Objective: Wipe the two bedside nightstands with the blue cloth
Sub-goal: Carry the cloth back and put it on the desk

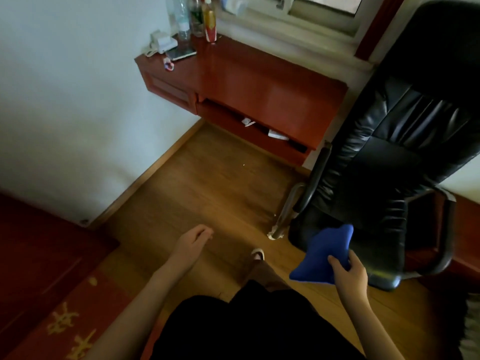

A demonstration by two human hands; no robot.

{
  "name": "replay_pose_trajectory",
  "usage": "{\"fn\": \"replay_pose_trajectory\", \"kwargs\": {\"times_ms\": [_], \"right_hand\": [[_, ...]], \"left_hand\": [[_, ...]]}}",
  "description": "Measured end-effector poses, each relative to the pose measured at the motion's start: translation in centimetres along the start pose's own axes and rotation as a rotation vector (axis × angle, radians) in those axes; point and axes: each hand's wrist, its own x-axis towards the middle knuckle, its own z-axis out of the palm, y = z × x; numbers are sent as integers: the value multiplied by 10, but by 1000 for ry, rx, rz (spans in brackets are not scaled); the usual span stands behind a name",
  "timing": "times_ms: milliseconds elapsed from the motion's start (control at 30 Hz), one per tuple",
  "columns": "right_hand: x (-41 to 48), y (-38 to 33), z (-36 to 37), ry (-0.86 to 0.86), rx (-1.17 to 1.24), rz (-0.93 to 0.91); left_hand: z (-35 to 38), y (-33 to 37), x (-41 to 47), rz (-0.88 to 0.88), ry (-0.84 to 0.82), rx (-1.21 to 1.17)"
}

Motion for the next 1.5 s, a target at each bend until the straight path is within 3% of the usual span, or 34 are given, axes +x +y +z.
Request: {"fn": "replay_pose_trajectory", "kwargs": {"times_ms": [300, 633, 1000, 1167, 1333, 1500], "right_hand": [[172, -95, 35, -27, 91, 59], [308, -231, 85, -127, 125, -70], [409, -327, 140, -51, 242, -131], [450, -321, 160, 46, 378, 20], [470, -285, 172, 169, 349, 269], [469, -265, 170, 205, 43, 310]], "left_hand": [[-11, 85, 151, -46, 45, -5], [-35, 190, 280, 32, 170, 38], [-55, 305, 447, 218, -73, 239], [-52, 336, 512, 338, -190, 413], [-38, 336, 561, 485, -239, 694], [-22, 309, 587, 677, -148, 1032]]}}
